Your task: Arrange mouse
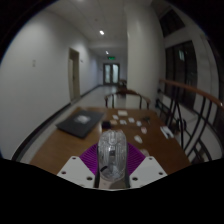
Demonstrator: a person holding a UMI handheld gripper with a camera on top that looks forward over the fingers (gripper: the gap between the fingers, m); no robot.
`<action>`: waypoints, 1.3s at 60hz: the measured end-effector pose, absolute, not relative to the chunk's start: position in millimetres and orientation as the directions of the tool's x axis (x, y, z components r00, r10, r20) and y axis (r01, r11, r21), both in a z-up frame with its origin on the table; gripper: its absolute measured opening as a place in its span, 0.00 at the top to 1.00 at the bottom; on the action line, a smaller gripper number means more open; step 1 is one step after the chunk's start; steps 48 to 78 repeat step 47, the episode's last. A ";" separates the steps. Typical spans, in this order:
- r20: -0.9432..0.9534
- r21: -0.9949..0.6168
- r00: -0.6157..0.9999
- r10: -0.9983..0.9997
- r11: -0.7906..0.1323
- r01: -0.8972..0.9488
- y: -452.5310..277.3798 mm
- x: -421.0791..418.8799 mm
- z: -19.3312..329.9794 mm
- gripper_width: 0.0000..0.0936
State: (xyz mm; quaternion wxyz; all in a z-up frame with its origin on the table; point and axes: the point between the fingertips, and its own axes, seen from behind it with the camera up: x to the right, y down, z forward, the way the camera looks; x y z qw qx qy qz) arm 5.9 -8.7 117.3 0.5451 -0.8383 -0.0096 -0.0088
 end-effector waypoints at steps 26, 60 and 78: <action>-0.030 -0.748 0.999 -0.015 -0.663 -0.033 -19.6 30.6 -15.0 0.42; -0.123 -0.783 0.990 0.068 -0.620 -0.055 -137.1 92.3 55.2 0.09; -0.123 -0.783 0.990 0.068 -0.620 -0.055 -137.1 92.3 55.2 0.09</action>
